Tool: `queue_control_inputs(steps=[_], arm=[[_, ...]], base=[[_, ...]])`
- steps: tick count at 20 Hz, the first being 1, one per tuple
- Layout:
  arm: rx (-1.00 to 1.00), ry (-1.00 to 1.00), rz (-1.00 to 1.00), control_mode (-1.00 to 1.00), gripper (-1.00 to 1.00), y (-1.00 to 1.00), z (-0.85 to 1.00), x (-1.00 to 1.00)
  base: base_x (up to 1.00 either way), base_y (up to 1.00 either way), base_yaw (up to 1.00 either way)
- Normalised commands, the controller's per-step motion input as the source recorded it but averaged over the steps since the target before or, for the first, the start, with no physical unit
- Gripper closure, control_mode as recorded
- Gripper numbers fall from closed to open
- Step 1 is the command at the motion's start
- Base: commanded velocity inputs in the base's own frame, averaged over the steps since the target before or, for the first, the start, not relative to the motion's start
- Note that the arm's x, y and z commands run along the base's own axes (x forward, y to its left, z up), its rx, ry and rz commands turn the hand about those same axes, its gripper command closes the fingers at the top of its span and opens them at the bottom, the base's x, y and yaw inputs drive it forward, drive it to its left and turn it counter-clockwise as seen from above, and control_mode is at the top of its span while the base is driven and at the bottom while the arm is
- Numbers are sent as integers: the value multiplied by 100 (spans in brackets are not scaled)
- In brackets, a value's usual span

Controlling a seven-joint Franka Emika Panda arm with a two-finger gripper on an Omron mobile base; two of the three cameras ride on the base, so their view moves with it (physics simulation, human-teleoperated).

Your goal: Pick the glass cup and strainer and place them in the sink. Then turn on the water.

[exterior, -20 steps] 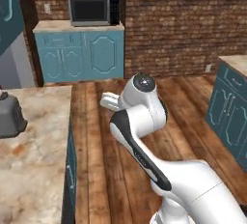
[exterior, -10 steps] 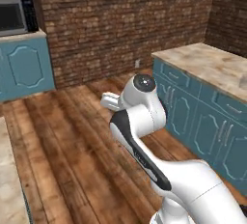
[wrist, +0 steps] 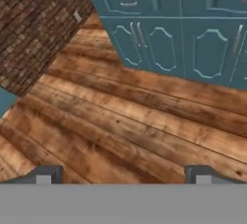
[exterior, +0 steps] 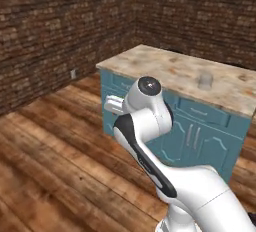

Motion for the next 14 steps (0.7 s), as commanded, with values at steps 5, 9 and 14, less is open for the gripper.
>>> queue_control_inputs(steps=[5, 9, 14], arm=[[0, 0, 0, 100, -100, 0, 0, 0], [0, 0, 0, 100, -100, 0, 0, 0], [0, 0, 0, 100, -100, 0, 0, 0]], base=[[99, -25, -49], [100, -28, -49], [93, -14, -50]])
